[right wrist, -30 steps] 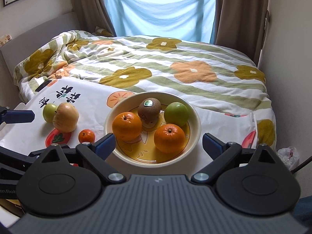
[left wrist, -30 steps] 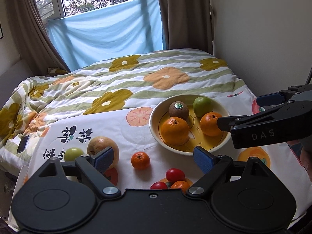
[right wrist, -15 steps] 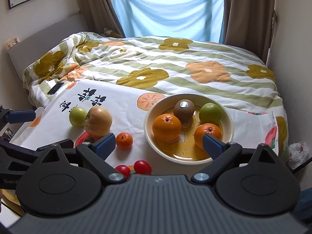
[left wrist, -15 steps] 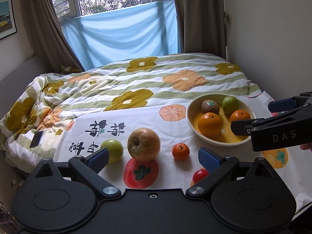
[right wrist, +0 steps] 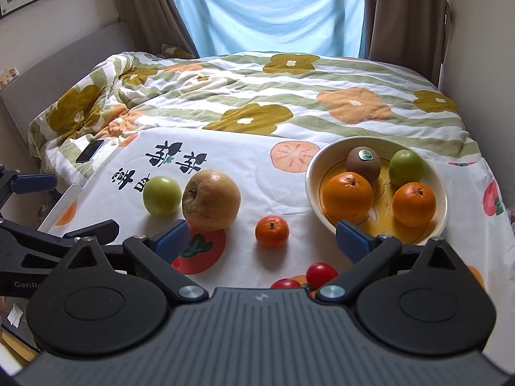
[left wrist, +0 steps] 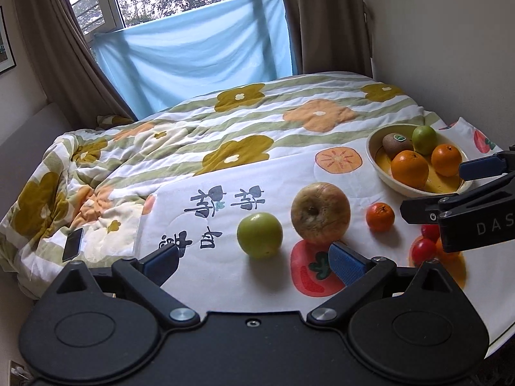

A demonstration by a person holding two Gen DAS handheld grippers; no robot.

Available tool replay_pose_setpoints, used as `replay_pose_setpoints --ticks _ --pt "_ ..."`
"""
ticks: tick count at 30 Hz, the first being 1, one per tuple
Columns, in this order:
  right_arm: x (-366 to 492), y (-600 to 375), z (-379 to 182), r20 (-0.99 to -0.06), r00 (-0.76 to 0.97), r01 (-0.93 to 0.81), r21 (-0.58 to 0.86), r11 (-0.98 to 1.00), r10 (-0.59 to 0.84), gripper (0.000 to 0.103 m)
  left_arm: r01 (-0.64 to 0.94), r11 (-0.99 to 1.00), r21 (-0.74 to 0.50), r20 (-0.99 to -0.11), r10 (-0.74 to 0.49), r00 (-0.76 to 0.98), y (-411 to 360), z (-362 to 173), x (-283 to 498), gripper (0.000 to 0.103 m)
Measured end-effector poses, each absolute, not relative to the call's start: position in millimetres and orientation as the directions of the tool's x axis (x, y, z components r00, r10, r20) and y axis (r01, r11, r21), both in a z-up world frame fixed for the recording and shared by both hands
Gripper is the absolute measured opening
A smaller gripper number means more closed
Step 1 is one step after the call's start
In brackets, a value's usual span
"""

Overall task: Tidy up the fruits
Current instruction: 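Lift both tools away from the bowl toward the remaining fruits, then grasp the green apple with the left tool while the right tool grasps the brown apple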

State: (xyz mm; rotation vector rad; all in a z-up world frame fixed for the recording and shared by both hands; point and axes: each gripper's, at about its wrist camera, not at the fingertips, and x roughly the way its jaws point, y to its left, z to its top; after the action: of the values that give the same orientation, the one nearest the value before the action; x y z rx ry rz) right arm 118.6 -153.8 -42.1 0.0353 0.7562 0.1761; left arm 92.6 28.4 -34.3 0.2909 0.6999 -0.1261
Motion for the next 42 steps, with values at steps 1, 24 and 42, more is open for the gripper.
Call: replay_pose_setpoints --ticks 1,24,42 --pt "121 -148 -46 -0.682 0.712 -0.140 0.093 0.986 0.165 0.103 0.222 0.949 0.225 -0.650 -0.024 0.759 34 -38 96 0.101" --pt "177 -92 -100 -0.666 0.737 -0.032 0.139 0.990 0.117 0.103 0.454 0.861 0.230 -0.701 -0.177 0.691 53 -108 178 0.094" --pt "193 -79 -111 -0.685 0.715 -0.060 0.142 0.988 0.142 0.103 0.507 0.843 0.180 -0.739 -0.224 0.635 52 -120 189 0.061"
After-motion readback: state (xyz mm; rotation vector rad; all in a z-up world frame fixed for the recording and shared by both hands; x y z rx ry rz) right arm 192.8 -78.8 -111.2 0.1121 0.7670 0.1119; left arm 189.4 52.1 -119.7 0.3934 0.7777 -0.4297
